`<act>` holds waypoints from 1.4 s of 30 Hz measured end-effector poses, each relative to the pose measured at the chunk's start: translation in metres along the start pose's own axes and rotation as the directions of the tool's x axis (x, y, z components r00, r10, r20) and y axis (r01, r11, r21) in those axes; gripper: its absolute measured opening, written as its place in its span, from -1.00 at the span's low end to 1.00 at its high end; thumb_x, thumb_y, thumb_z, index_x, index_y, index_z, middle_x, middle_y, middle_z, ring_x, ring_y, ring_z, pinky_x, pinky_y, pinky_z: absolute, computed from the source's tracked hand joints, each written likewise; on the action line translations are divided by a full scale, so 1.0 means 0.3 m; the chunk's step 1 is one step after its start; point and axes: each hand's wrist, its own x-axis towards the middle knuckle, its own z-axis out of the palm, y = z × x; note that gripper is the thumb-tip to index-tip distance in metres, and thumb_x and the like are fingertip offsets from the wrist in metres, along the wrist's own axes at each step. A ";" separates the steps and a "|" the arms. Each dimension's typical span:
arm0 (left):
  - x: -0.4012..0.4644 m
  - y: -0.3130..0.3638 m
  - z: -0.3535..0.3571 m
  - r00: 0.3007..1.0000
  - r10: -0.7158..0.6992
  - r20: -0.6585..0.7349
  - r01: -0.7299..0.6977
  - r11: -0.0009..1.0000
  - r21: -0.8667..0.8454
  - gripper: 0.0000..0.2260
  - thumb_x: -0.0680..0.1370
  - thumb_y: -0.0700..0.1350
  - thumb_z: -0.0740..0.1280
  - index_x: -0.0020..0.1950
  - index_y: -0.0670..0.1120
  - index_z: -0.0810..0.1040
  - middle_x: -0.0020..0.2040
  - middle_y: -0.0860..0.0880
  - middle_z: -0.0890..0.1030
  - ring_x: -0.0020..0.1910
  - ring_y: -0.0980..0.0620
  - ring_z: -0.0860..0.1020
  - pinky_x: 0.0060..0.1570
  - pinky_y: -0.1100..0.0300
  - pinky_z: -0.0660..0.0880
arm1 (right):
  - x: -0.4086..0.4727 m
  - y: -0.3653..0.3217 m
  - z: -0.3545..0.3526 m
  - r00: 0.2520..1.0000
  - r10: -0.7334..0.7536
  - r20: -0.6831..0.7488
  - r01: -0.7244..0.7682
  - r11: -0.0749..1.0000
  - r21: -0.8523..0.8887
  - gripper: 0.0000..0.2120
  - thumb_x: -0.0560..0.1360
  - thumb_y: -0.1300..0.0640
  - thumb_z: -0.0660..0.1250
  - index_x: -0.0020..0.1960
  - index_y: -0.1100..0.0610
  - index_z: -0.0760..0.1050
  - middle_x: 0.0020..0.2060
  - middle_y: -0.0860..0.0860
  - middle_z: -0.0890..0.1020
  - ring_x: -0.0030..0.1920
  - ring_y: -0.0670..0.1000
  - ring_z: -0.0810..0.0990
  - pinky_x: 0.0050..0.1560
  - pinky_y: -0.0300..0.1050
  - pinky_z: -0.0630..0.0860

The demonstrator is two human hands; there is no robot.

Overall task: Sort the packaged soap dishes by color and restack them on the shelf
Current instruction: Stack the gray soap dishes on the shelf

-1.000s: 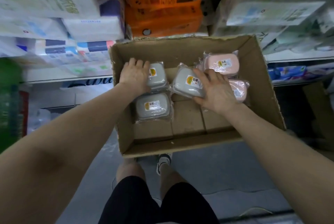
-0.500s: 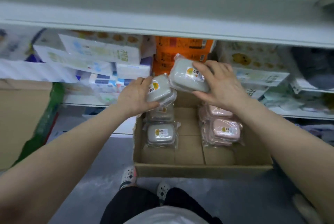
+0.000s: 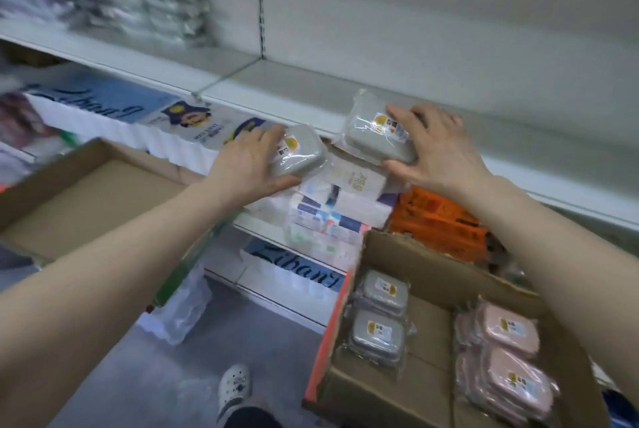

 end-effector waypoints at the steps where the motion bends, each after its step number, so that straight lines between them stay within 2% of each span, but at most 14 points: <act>1: 0.009 -0.039 -0.025 1.000 -0.023 -0.014 0.023 1.000 -0.004 -0.20 0.37 0.28 0.43 0.46 -0.10 0.28 0.25 -0.18 0.51 0.18 -0.23 0.48 0.15 -0.09 0.45 | 0.043 -0.023 0.010 1.000 -0.011 0.008 0.011 1.000 0.000 -0.20 0.33 -0.34 0.20 0.49 0.00 0.25 0.21 0.18 0.46 0.19 0.26 0.48 0.23 0.17 0.36; 8: 0.156 -0.318 -0.117 0.992 -0.115 -0.058 0.115 0.993 0.004 -0.27 0.39 0.27 0.41 0.44 -0.06 0.32 0.29 -0.12 0.50 0.23 -0.19 0.43 0.22 -0.05 0.39 | 0.346 -0.160 0.117 0.999 -0.045 0.003 0.045 0.999 0.011 -0.24 0.39 -0.25 0.36 0.50 0.00 0.23 0.23 0.17 0.43 0.20 0.25 0.47 0.24 0.13 0.32; 14: 0.408 -0.583 -0.128 0.990 -0.118 -0.077 0.121 0.992 0.035 -0.30 0.42 0.31 0.35 0.43 -0.05 0.35 0.25 -0.13 0.52 0.20 -0.20 0.46 0.20 -0.01 0.37 | 0.607 -0.233 0.242 1.000 0.025 -0.013 -0.024 0.998 0.062 -0.27 0.42 -0.20 0.39 0.49 0.00 0.23 0.19 0.16 0.45 0.17 0.24 0.46 0.19 0.12 0.37; 21: 0.731 -0.824 -0.049 0.999 -0.039 0.038 0.041 0.999 -0.032 -0.30 0.43 0.29 0.37 0.41 -0.11 0.35 0.26 -0.21 0.50 0.23 -0.22 0.45 0.21 -0.03 0.39 | 0.822 -0.271 0.396 0.991 0.123 0.056 -0.124 0.992 0.012 -0.32 0.45 -0.20 0.30 0.48 0.00 0.22 0.17 0.14 0.47 0.07 0.24 0.48 0.09 0.09 0.40; 23: 0.819 -0.850 -0.012 0.998 0.005 0.068 -0.003 1.000 -0.019 -0.26 0.38 0.36 0.30 0.39 -0.10 0.37 0.23 -0.23 0.51 0.18 -0.25 0.46 0.18 -0.04 0.40 | 0.872 -0.256 0.419 0.988 0.139 0.071 -0.139 0.990 -0.007 -0.32 0.44 -0.22 0.25 0.48 0.03 0.26 0.16 0.14 0.48 0.06 0.25 0.49 0.04 0.08 0.41; 25: 0.909 -0.857 0.026 0.991 0.072 0.115 -0.075 0.997 0.021 -0.26 0.34 0.40 0.23 0.36 -0.05 0.38 0.22 -0.20 0.51 0.16 -0.25 0.46 0.17 -0.04 0.41 | 0.918 -0.233 0.434 0.976 0.187 0.109 -0.187 0.982 -0.013 -0.35 0.46 -0.21 0.27 0.48 0.00 0.25 0.19 0.12 0.47 0.11 0.23 0.48 0.08 0.07 0.38; 28: 1.031 -0.863 0.087 0.973 0.114 0.198 -0.126 0.991 0.045 -0.43 0.46 0.26 0.34 0.37 0.03 0.35 0.28 -0.13 0.46 0.21 -0.22 0.43 0.21 -0.01 0.37 | 0.978 -0.195 0.459 0.953 0.283 0.110 -0.285 0.959 0.003 -0.38 0.46 -0.20 0.26 0.47 -0.07 0.24 0.22 0.08 0.46 0.19 0.21 0.45 0.16 0.06 0.34; 32: 1.145 -0.882 0.179 0.936 0.250 0.248 -0.246 0.968 -0.046 -0.48 0.50 0.19 0.33 0.39 0.01 0.36 0.33 -0.09 0.45 0.28 -0.17 0.43 0.30 0.02 0.32 | 1.027 -0.156 0.485 0.938 0.331 0.103 -0.335 0.942 0.028 -0.39 0.37 -0.19 0.20 0.40 -0.08 0.31 0.18 0.05 0.49 0.18 0.21 0.47 0.17 0.07 0.35; 34: 1.180 -0.892 0.224 0.908 0.321 0.269 -0.327 0.945 -0.021 -0.49 0.54 0.18 0.29 0.43 0.01 0.33 0.39 -0.06 0.41 0.36 -0.13 0.36 0.33 0.02 0.25 | 1.048 -0.137 0.493 0.929 0.342 0.143 -0.348 0.937 0.021 -0.37 0.33 -0.17 0.20 0.40 -0.08 0.32 0.19 0.05 0.49 0.21 0.20 0.45 0.17 0.05 0.33; 37: 1.210 -0.904 0.264 0.892 0.385 0.236 -0.416 0.904 0.101 -0.50 0.59 0.15 0.20 0.50 0.04 0.26 0.49 -0.03 0.29 0.48 -0.14 0.19 0.40 -0.10 0.16 | 1.077 -0.117 0.508 0.909 0.350 0.229 -0.368 0.929 0.044 -0.31 0.30 -0.17 0.19 0.43 -0.09 0.30 0.29 0.06 0.45 0.28 0.20 0.41 0.24 0.05 0.31; 39: 1.213 -0.908 0.277 0.888 0.430 0.161 -0.450 0.885 0.117 -0.54 0.59 0.10 0.23 0.47 0.01 0.32 0.44 -0.07 0.35 0.43 -0.18 0.28 0.34 -0.11 0.24 | 1.099 -0.112 0.522 0.903 0.337 0.266 -0.366 0.928 0.067 -0.29 0.29 -0.17 0.19 0.45 -0.10 0.29 0.32 0.06 0.43 0.30 0.20 0.40 0.27 0.05 0.31; 42: 1.201 -0.902 0.293 0.882 0.469 0.044 -0.471 0.881 0.056 -0.59 0.57 0.03 0.25 0.38 -0.08 0.45 0.30 -0.16 0.49 0.20 -0.26 0.48 0.16 -0.10 0.43 | 1.136 -0.106 0.562 0.905 0.309 0.291 -0.354 0.928 0.113 -0.30 0.30 -0.16 0.17 0.45 -0.09 0.30 0.32 0.05 0.44 0.32 0.19 0.38 0.32 0.04 0.31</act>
